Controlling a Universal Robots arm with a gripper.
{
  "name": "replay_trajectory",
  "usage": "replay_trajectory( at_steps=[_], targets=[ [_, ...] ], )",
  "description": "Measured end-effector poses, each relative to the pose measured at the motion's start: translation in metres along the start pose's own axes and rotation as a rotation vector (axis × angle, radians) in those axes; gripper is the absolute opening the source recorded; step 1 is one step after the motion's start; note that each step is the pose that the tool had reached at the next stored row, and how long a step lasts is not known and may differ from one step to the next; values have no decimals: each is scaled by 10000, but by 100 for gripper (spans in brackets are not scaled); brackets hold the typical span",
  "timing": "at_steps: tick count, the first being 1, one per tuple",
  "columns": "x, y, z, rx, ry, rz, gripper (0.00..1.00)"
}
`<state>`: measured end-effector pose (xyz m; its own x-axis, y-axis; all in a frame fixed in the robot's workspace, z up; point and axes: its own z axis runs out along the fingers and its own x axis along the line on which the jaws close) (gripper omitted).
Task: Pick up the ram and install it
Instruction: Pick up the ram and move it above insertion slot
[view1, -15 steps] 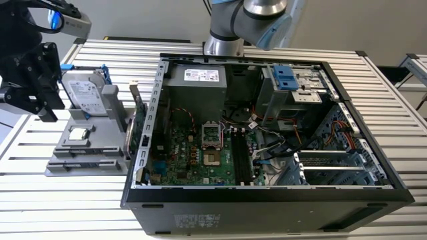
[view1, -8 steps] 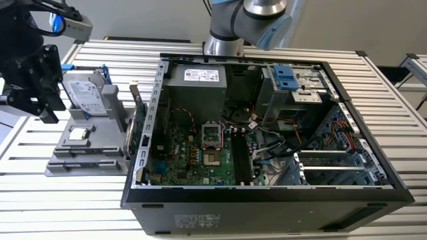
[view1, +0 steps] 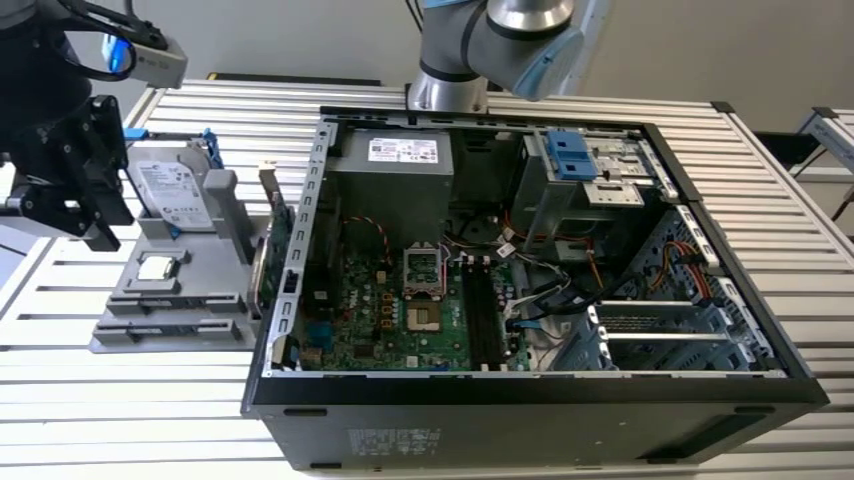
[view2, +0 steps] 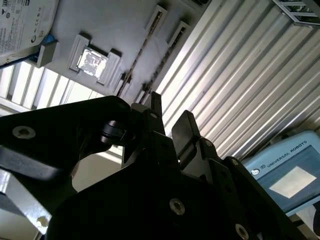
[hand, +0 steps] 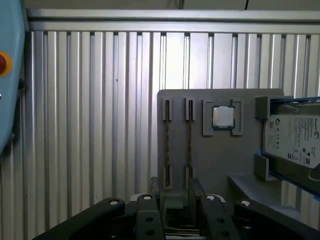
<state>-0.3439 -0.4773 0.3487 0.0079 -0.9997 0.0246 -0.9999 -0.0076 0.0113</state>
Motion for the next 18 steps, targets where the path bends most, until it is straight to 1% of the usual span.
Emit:
replay_trajectory(
  at_steps=[18],
  targets=[
    [-2,-1,99,1,-1,-9,100]
  ],
)
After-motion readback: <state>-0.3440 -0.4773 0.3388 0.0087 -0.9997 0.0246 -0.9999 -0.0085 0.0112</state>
